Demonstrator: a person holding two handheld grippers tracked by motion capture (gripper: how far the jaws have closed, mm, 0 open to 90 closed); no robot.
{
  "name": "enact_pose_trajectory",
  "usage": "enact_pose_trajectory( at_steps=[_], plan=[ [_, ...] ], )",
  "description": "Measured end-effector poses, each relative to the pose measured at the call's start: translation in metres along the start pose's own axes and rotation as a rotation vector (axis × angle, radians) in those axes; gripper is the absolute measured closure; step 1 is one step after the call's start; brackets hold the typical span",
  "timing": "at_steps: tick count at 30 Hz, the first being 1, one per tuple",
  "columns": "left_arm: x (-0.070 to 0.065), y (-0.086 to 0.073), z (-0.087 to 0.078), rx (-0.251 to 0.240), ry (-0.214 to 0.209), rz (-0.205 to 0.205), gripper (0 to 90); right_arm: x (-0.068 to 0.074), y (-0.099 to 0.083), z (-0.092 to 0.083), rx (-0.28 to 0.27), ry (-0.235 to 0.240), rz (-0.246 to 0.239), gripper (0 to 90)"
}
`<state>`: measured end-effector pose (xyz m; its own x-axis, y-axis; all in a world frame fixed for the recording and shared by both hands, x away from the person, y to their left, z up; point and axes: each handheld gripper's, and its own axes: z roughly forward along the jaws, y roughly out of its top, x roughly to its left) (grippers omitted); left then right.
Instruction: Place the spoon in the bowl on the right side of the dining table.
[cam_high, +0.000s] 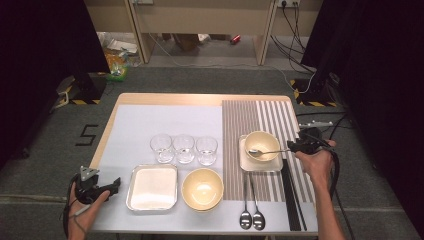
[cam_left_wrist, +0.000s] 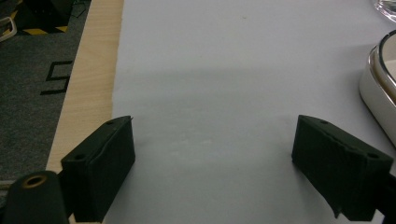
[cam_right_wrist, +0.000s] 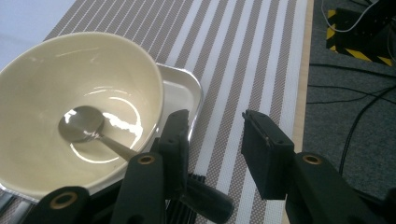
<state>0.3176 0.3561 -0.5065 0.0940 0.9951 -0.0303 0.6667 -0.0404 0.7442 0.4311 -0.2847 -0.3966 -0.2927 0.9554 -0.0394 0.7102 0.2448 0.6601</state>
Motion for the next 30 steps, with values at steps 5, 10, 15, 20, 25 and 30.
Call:
enact_pose_trajectory(
  at_steps=[5,10,15,20,25,30],
  plan=[
    [0.0,0.0,0.0,0.001,0.001,0.002,12.2,0.002,-0.006,-0.007,0.0,0.026,-0.018,62.2],
    [0.0,0.0,0.0,0.0,0.0,0.001,12.2,0.004,-0.012,-0.012,0.0,0.068,-0.025,62.3],
    [0.0,0.0,0.0,0.002,0.0,0.003,12.3,0.008,-0.019,-0.019,-0.011,0.092,-0.045,62.0],
    [0.0,0.0,0.0,0.002,0.0,0.003,12.3,0.014,-0.024,-0.025,-0.012,0.123,-0.074,62.0],
    [0.0,0.0,0.0,0.002,0.0,0.003,12.3,0.021,-0.028,-0.029,-0.011,0.139,-0.102,62.0],
    [0.0,0.0,0.0,0.001,0.001,0.003,12.3,0.027,-0.033,-0.031,-0.018,0.162,-0.11,61.4]
  ],
)
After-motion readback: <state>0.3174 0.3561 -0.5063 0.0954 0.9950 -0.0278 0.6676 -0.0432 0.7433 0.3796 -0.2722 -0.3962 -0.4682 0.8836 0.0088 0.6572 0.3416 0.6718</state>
